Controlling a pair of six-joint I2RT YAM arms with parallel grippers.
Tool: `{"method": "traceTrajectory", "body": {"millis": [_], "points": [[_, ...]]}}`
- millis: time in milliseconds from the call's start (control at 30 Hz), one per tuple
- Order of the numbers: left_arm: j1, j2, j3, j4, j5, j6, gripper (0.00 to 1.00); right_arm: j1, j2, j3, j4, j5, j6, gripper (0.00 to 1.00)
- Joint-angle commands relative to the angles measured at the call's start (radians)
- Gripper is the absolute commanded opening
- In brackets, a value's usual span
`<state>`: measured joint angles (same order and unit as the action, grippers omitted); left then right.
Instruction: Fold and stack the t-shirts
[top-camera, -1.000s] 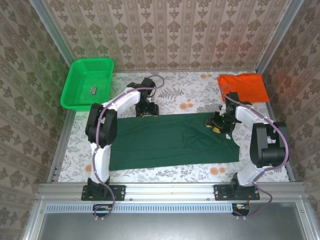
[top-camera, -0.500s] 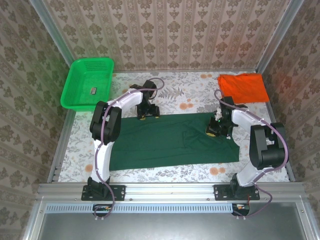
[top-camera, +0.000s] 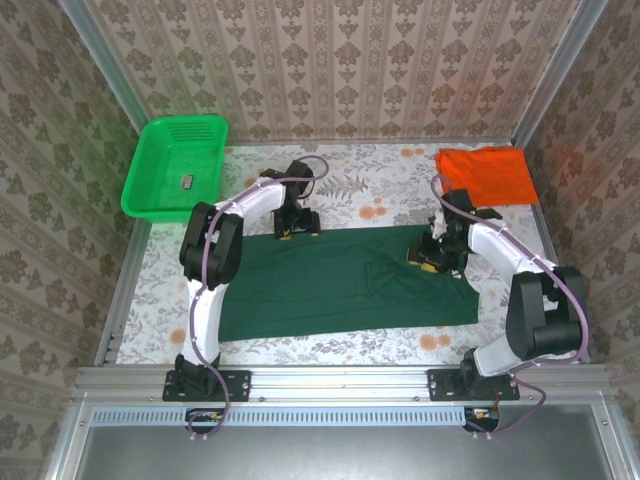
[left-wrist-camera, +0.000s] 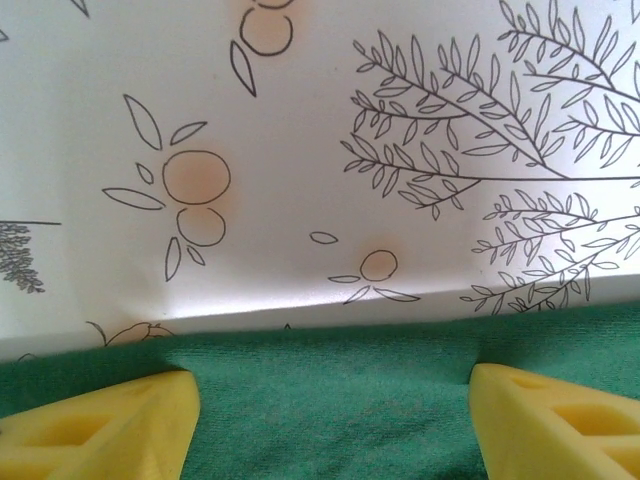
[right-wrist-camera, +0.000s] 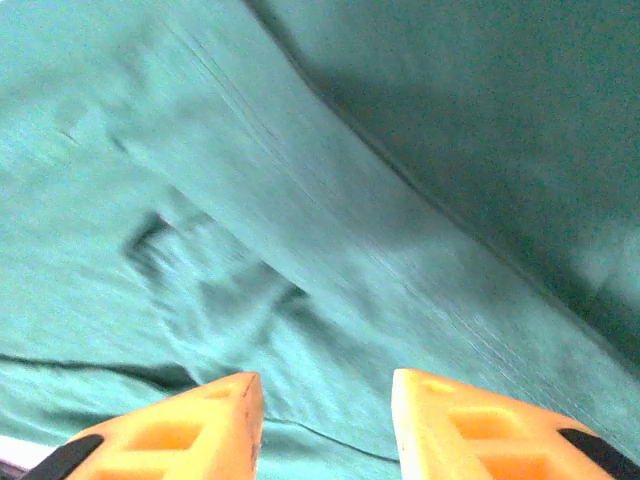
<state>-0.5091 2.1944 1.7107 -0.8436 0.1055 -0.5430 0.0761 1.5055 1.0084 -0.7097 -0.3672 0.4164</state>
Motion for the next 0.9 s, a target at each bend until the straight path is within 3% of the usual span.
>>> {"method": "traceTrajectory", "body": {"millis": [0, 200, 400, 867], "points": [[0.012, 0.005, -0.027, 0.01, -0.007, 0.028, 0.74, -0.003, 0.088, 0.105, 0.112, 0.008, 0.071, 0.42], [0.012, 0.007, -0.022, -0.004, -0.013, 0.041, 0.76, 0.02, 0.325, 0.273, 0.125, 0.021, 0.054, 0.38], [0.012, 0.01, -0.016, -0.012, -0.015, 0.047, 0.77, 0.053, 0.453, 0.405, 0.068, 0.055, 0.011, 0.37], [0.035, -0.004, -0.042, 0.0, -0.004, 0.047, 0.77, 0.102, 0.476, 0.399, 0.024, 0.098, -0.023, 0.35]]}}
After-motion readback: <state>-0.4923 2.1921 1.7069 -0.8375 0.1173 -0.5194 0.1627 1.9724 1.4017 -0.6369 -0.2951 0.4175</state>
